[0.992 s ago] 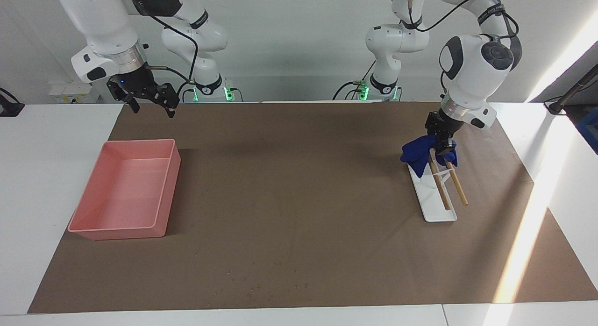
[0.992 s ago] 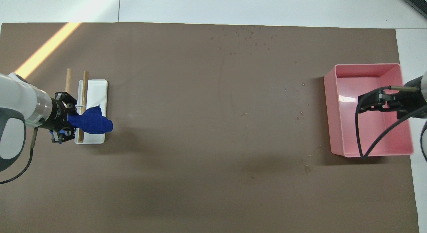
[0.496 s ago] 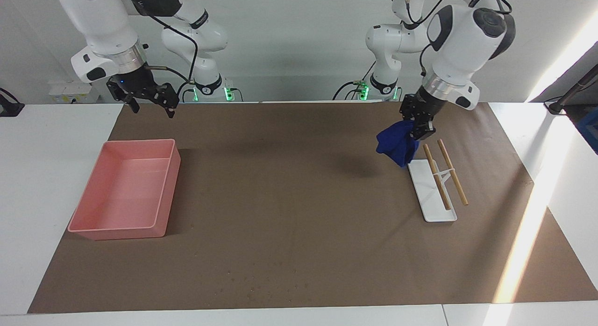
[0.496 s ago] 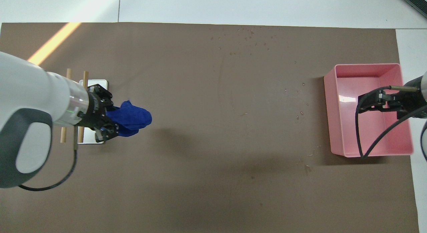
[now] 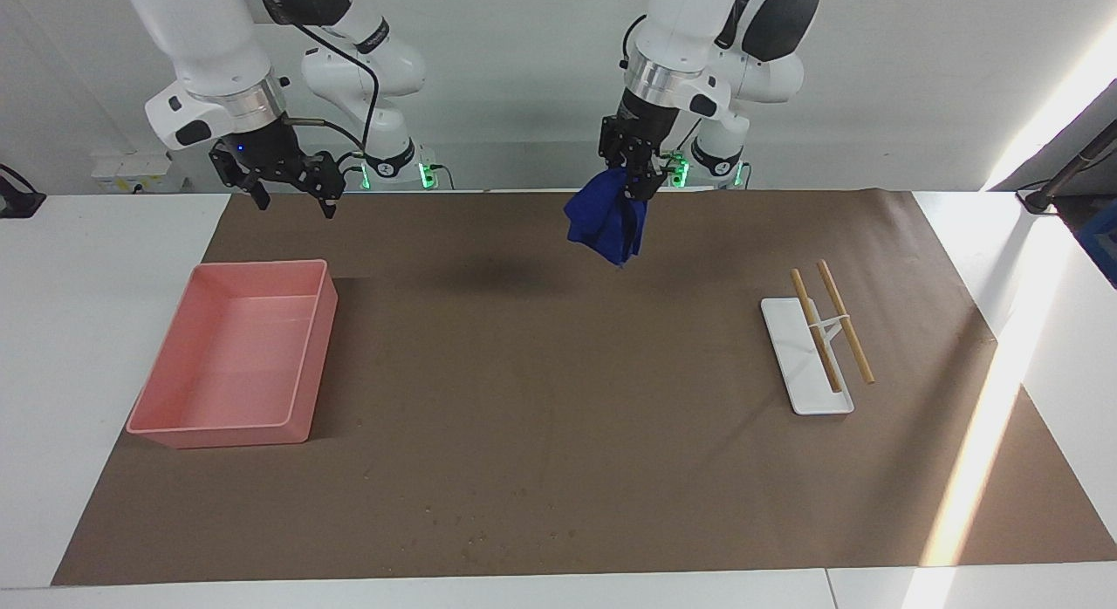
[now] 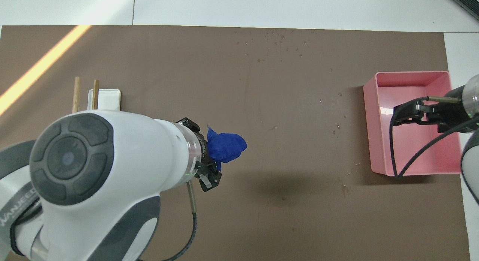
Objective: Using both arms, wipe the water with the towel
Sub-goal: 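Carry the cloth toward center while the right gripper reaches toward it, then grasp the cloth with the right gripper while the left gripper releases, then lower the cloth with the right gripper while the left gripper retracts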
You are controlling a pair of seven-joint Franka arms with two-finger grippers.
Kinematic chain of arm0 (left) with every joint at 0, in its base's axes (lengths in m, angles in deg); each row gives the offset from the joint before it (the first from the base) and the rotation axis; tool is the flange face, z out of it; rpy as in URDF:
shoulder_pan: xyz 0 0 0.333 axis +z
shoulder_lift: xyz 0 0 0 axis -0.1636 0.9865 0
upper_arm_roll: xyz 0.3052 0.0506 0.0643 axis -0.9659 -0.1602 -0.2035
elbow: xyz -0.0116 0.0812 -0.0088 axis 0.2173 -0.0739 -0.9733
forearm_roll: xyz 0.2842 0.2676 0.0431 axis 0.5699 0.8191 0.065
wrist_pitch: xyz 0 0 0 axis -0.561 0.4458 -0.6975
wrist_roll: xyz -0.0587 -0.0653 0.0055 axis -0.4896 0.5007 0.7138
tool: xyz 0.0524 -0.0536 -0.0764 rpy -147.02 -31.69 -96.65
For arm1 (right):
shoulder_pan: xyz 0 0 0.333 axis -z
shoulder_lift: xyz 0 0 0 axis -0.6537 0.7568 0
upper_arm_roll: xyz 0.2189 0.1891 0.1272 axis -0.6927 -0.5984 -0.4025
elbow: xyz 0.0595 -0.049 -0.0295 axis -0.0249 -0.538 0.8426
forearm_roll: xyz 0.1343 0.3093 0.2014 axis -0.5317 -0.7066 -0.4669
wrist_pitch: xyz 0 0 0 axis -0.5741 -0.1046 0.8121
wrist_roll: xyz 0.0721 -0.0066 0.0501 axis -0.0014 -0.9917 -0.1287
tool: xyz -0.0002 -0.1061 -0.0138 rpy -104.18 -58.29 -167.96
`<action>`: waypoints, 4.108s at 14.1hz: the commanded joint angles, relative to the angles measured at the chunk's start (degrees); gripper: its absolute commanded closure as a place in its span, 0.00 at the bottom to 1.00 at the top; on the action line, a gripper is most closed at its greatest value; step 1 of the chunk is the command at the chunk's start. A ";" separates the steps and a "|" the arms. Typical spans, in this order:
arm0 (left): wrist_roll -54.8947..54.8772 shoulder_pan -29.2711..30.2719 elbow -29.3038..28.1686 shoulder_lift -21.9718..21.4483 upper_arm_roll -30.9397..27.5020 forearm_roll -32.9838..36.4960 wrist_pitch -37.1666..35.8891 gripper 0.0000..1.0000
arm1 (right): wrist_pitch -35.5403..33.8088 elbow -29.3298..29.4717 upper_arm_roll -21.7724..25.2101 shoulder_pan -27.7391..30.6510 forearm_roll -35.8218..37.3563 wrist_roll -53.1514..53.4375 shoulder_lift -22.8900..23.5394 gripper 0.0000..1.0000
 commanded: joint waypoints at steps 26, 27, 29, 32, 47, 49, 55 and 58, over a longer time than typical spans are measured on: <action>26.09 -1.90 1.41 -0.26 5.33 4.58 19.07 1.00 | 14.34 -2.30 -0.28 -16.22 -35.68 70.17 2.49 0.07; 26.09 -1.90 1.49 -0.18 5.33 4.58 19.51 1.00 | 15.30 -2.30 -0.28 -16.22 -37.00 70.25 2.57 0.17; 26.09 -1.99 1.58 -0.09 5.33 4.58 19.86 1.00 | 16.71 -2.30 -0.28 -16.31 -37.54 70.43 2.57 0.47; 26.09 -2.08 1.41 -0.09 5.41 5.55 19.86 1.00 | 16.63 -1.25 -0.28 -16.31 -38.67 66.49 3.19 1.00; 24.43 2.83 0.27 -0.44 4.71 5.72 16.18 0.00 | 27.69 -0.28 -0.11 -14.99 -32.89 66.23 5.99 1.00; 19.35 5.12 -1.31 -1.22 4.80 5.72 14.25 0.00 | 32.51 -0.28 -0.02 -14.82 -32.18 64.37 8.19 1.00; -0.68 13.99 -6.86 -3.78 4.45 5.37 10.13 0.00 | 44.38 6.72 0.07 -11.74 -32.18 55.67 22.14 1.00; -12.02 19.44 -6.86 -4.30 4.27 4.76 5.19 0.00 | 48.34 11.93 -0.02 -10.60 -32.44 50.77 29.71 1.00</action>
